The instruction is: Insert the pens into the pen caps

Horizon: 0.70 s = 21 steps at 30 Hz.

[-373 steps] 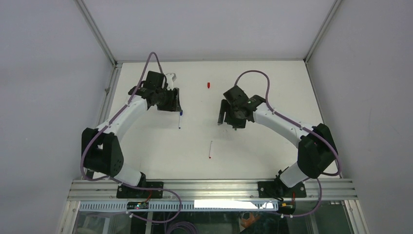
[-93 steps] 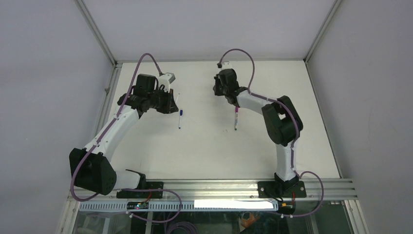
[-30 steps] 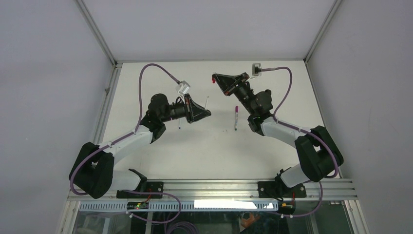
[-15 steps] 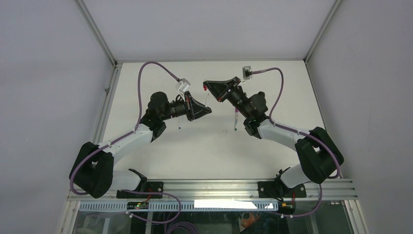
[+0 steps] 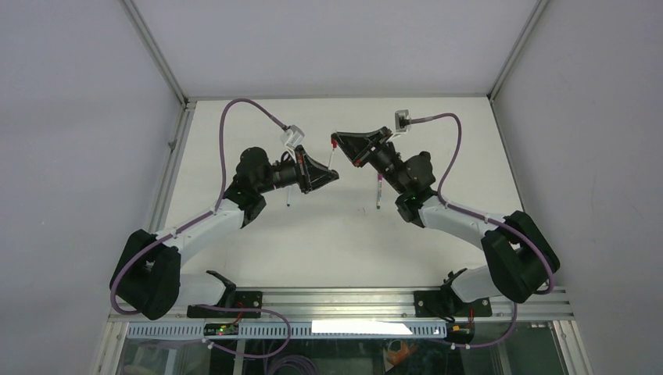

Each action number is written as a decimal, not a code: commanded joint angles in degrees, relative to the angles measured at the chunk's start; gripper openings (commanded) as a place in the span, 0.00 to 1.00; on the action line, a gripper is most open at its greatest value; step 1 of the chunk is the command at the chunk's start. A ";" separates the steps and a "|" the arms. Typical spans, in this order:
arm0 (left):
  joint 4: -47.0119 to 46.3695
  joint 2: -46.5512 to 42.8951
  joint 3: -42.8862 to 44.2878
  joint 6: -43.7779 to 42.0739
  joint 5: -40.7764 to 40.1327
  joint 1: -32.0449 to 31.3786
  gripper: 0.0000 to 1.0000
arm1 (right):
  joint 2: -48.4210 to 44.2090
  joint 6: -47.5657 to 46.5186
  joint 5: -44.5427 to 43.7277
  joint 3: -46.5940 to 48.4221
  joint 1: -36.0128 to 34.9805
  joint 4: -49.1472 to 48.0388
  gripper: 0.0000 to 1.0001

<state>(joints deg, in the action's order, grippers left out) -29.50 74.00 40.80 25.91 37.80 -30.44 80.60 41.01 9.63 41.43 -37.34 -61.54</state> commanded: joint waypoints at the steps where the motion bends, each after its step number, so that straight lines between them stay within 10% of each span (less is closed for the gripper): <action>1: -1.88 -1.51 2.09 -2.80 -1.12 -0.68 0.00 | -1.72 -1.25 -1.05 -0.31 -0.36 -1.34 0.00; 21: -0.30 -1.94 2.36 -3.94 -1.59 -0.68 0.00 | 0.65 -1.72 -2.20 -1.54 -1.51 -3.33 0.00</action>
<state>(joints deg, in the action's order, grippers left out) -27.42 73.80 41.01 24.08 37.36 -30.44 80.82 40.97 9.28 40.45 -38.52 -62.00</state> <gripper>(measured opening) 0.096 0.054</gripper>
